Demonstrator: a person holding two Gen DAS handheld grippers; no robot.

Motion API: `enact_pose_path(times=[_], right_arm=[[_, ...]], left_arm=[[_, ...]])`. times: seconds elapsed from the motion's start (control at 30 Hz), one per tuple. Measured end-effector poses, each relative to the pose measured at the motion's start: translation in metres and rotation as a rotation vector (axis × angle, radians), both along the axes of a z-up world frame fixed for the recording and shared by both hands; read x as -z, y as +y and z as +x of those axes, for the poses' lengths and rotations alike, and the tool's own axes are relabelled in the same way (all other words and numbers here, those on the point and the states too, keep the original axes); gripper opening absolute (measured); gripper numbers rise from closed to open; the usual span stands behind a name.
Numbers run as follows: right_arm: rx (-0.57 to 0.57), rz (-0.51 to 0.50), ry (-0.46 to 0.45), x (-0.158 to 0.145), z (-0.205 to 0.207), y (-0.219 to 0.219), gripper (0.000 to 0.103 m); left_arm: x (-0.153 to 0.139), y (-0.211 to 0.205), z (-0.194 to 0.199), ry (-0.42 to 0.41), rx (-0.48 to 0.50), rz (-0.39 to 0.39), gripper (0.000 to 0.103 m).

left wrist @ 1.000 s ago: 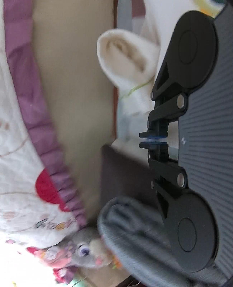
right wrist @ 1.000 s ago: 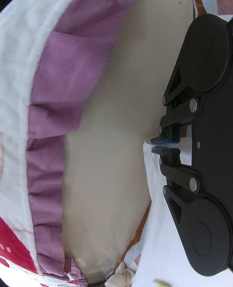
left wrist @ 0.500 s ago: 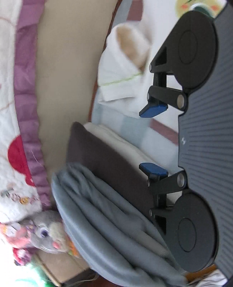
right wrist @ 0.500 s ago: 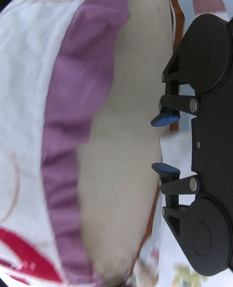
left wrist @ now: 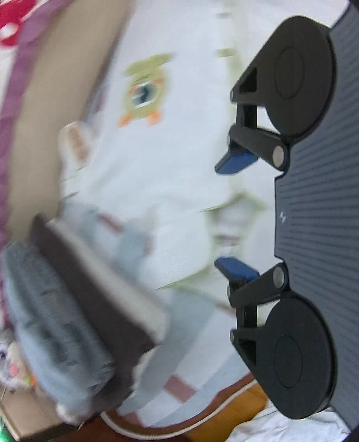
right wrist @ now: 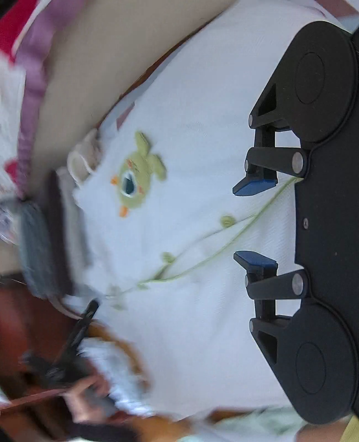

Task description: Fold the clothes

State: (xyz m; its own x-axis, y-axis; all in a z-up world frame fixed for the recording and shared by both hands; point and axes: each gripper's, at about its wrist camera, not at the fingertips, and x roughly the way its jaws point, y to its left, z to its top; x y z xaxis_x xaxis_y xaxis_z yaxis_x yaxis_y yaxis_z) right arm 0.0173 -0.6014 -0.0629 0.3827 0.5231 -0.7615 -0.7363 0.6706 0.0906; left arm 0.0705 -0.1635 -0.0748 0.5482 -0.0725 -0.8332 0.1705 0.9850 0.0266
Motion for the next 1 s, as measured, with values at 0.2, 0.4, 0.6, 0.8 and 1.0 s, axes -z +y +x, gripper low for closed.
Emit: enact_pose_path(times=[0.2, 0.4, 0.6, 0.8, 1.0], right_arm=[[0.061, -0.039, 0.000, 0.017, 0.020, 0.018, 0.033], [0.206, -0.017, 0.093, 0.034, 0.035, -0.003, 0.001], [0.306, -0.056, 0.100, 0.027, 0.046, 0.005, 0.010], [0.281, -0.102, 0.090, -0.004, 0.030, 0.022, 0.018], [0.219, -0.152, 0.076, -0.042, 0.008, 0.038, 0.039]], left_arm=[[0.035, 0.001, -0.021, -0.059, 0.007, 0.167, 0.075], [0.051, -0.002, -0.030, -0.063, 0.051, 0.132, 0.007], [0.038, 0.008, -0.035, -0.174, -0.017, 0.238, 0.000], [0.002, 0.096, -0.060, -0.178, -0.301, -0.066, 0.021], [-0.022, 0.135, -0.140, -0.151, -0.264, -0.120, 0.048]])
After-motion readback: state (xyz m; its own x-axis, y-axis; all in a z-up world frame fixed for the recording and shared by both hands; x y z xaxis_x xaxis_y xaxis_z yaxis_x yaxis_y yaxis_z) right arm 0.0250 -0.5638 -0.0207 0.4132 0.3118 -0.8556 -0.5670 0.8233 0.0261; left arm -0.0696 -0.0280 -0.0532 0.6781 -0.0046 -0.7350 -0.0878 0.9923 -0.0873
